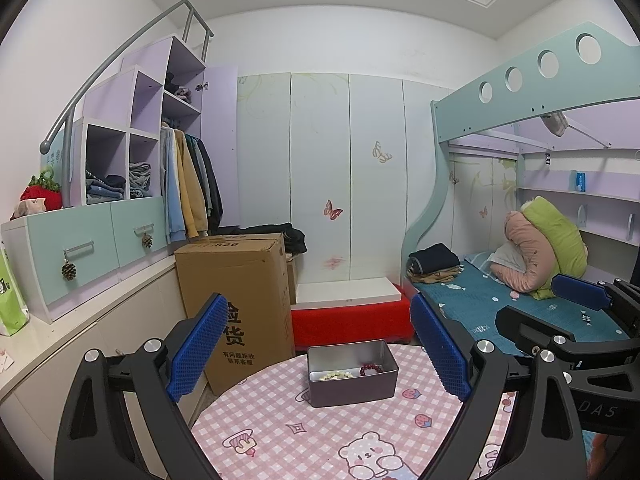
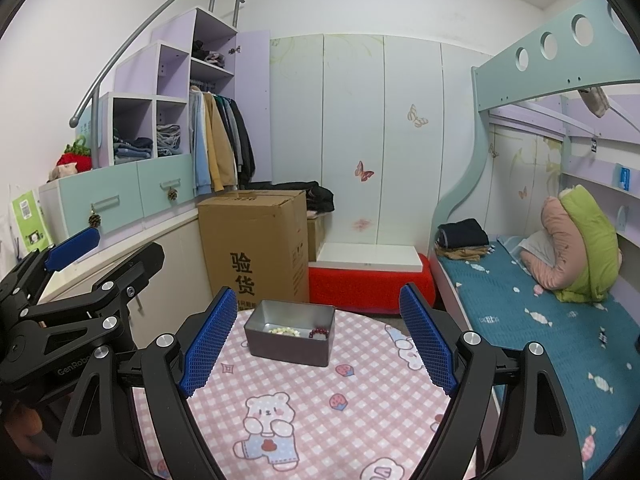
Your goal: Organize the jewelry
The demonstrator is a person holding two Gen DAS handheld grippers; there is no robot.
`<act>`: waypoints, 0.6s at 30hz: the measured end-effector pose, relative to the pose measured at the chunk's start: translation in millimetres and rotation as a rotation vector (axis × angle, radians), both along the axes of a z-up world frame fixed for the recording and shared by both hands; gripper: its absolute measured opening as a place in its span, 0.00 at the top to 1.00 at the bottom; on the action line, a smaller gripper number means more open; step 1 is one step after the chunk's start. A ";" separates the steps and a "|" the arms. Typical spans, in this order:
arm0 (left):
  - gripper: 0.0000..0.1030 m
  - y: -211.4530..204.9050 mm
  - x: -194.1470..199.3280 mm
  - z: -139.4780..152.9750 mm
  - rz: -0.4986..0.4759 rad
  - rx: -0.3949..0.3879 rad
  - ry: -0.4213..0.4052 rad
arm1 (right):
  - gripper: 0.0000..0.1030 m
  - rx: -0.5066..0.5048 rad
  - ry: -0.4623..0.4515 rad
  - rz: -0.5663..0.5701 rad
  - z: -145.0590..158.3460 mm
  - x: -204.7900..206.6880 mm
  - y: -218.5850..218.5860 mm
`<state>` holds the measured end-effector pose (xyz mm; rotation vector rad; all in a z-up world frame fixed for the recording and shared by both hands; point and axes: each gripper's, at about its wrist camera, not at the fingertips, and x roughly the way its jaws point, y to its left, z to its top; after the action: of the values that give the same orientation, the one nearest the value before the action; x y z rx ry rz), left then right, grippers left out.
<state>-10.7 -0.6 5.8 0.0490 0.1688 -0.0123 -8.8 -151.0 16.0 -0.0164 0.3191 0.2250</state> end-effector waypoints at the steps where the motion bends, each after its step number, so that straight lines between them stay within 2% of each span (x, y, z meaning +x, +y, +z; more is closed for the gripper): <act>1: 0.13 -0.6 -0.5 0.4 0.000 0.001 -0.001 | 0.22 0.001 0.000 0.000 0.5 0.0 0.2; 18: 0.13 0.5 0.6 0.0 0.002 0.002 0.000 | 0.22 0.004 0.004 0.001 -2.0 0.7 -0.4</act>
<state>-10.1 -0.1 5.8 0.0511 0.1690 -0.0099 -8.0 -151.4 13.9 -0.0126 0.3226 0.2271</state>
